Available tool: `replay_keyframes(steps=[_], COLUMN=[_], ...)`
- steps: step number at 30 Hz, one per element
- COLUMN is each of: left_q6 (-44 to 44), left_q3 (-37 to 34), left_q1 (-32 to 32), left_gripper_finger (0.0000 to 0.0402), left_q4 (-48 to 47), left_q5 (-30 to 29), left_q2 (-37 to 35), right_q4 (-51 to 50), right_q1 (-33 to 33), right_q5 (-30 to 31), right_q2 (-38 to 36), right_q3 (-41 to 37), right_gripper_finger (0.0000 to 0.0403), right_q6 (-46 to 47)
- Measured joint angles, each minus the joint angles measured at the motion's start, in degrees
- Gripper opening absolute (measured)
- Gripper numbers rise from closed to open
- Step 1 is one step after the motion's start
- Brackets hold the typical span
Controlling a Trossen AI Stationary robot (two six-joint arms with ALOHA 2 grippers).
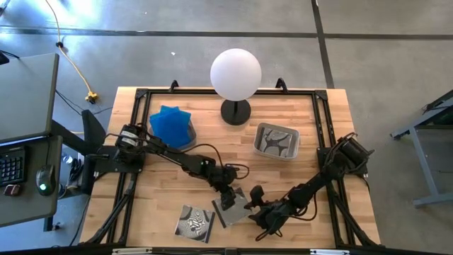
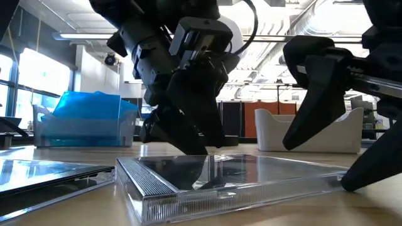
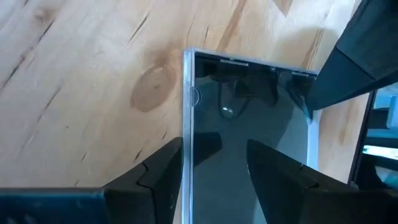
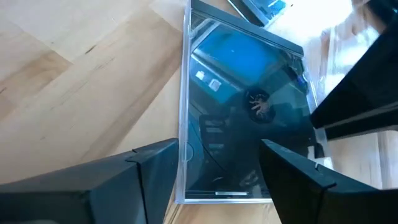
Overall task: Pick & place jewel cases by type
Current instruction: Put the right black cd case into the gray bin
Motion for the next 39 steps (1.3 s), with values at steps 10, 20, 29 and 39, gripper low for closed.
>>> replay_keyframes(steps=[10,20,29,39], left_q6=[1.9,1.4,8.6,12.0], left_q3=[2.7,3.7,9.6,12.7], left_q1=[0.0,-0.1,0.3,0.6], left_gripper_finger=[0.0177,0.0177,0.0177,0.0177], left_q4=[-1.8,-4.1,-11.6,-12.6], left_q5=[2.0,1.2,-2.7,-6.1], left_q2=[0.3,0.3,0.7,0.8], right_q4=[-2.4,-3.9,-6.5,-13.9], right_q1=[0.1,2.0,3.5,4.2], right_q5=[3.1,8.8,11.5,13.3], right_q2=[-0.1,-0.2,-1.7,-2.6], right_q3=[0.1,0.0,-0.2,0.0], right_gripper_finger=[0.0216,0.0216,0.0216,0.0216], right_q6=[-1.1,-1.4,-0.6,7.3])
